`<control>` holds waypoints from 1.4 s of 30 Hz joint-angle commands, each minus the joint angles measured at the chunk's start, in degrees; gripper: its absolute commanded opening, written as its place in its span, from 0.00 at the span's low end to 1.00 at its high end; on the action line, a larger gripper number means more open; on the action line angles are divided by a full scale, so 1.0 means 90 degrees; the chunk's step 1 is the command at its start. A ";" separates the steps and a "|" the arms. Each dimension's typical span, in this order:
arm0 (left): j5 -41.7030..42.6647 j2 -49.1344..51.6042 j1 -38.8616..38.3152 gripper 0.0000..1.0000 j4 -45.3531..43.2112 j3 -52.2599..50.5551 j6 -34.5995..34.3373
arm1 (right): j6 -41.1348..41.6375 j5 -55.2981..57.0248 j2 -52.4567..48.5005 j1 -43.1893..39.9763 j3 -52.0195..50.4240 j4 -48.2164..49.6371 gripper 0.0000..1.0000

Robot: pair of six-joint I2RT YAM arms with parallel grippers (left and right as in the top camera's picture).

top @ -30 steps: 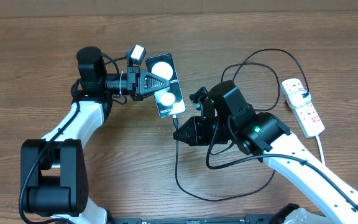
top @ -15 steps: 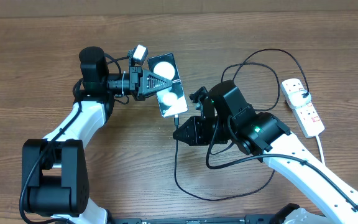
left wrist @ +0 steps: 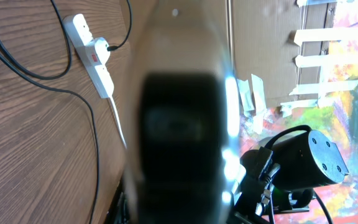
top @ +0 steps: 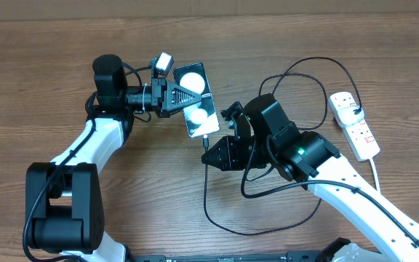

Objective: Plug charger to phone and switch on socket
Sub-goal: 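Align the USB-C plug under the phone's bottom port with the right gripper, then push the USB-C plug up into the phone port with the right gripper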

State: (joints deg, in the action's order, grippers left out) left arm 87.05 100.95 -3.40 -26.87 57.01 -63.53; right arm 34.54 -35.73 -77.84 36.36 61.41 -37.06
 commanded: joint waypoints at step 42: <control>0.0396 0.0000 -0.0058 0.04 -0.0231 0.0182 0.0393 | -0.1734 0.1996 -0.0032 -0.0270 0.0233 0.1229 0.04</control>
State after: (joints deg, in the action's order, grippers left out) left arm 83.83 100.95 -2.96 -29.02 57.98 -61.76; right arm 20.73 -25.47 -78.30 35.27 61.01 -30.33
